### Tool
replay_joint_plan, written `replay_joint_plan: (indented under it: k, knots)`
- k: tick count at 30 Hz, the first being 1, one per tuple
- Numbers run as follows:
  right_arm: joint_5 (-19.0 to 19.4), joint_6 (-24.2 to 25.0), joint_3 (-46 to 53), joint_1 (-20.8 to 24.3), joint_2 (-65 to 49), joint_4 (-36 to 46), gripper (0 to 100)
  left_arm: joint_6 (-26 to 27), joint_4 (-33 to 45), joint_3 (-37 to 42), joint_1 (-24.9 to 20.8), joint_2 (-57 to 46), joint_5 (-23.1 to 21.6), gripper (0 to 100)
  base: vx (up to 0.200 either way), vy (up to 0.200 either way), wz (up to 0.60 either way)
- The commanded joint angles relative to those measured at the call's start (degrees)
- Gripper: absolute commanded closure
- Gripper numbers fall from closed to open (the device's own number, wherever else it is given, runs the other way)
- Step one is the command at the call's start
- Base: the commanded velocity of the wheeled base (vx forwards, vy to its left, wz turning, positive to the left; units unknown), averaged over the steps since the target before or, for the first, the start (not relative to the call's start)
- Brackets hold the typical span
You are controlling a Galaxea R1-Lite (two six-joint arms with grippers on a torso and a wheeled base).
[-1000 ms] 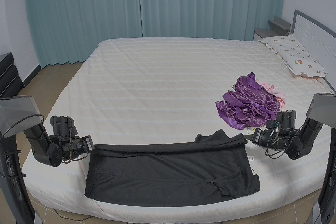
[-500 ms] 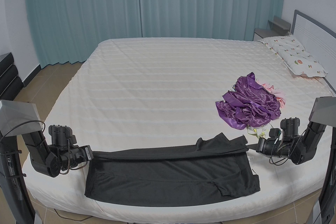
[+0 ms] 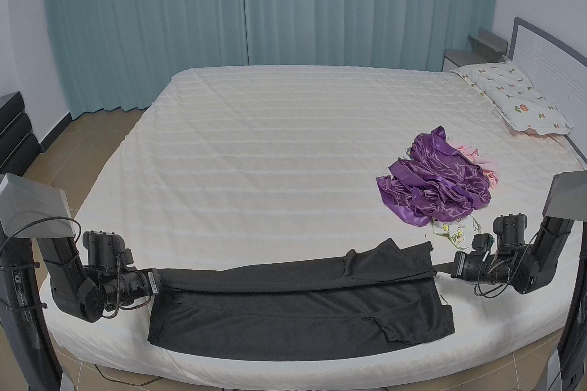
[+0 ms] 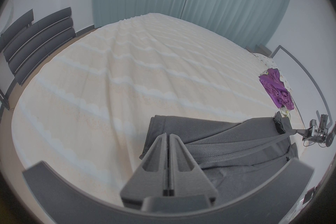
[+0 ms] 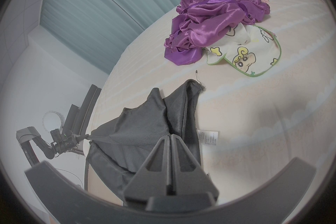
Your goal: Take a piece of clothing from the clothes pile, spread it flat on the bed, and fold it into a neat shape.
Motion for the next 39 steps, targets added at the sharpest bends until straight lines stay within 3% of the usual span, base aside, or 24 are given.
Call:
replay_joint_plan:
  k: [1,16,33,34,35,39]
  knots:
    - [0.0,-0.2,0.8,0.0,0.1,0.1,100,0.6,-0.2,1.1,-0.1,0.9,0.0,100,0.000,0.000,0.00]
    - [0.0,-5.7,3.7,-0.6,0.8,0.6,100,4.2,-8.3,6.5,-0.1,5.9,0.2,100,0.000,0.000,0.00]
    - [-0.1,-12.5,5.3,-0.5,1.8,0.2,100,5.8,-9.5,7.3,-0.8,7.9,0.3,100,0.000,0.000,0.00]
    - [-0.1,-12.8,5.2,-0.4,2.2,0.1,0,5.8,-9.4,7.2,-1.0,8.0,0.3,100,0.000,0.000,0.00]
    - [-0.1,-12.8,5.2,-0.4,2.2,0.1,0,5.8,-9.4,7.2,-1.0,8.0,0.3,0,0.000,0.000,0.00]
    - [-0.2,-12.7,5.0,-0.1,2.2,-0.1,0,5.7,-9.5,7.2,-1.7,8.9,0.4,0,0.000,0.000,0.00]
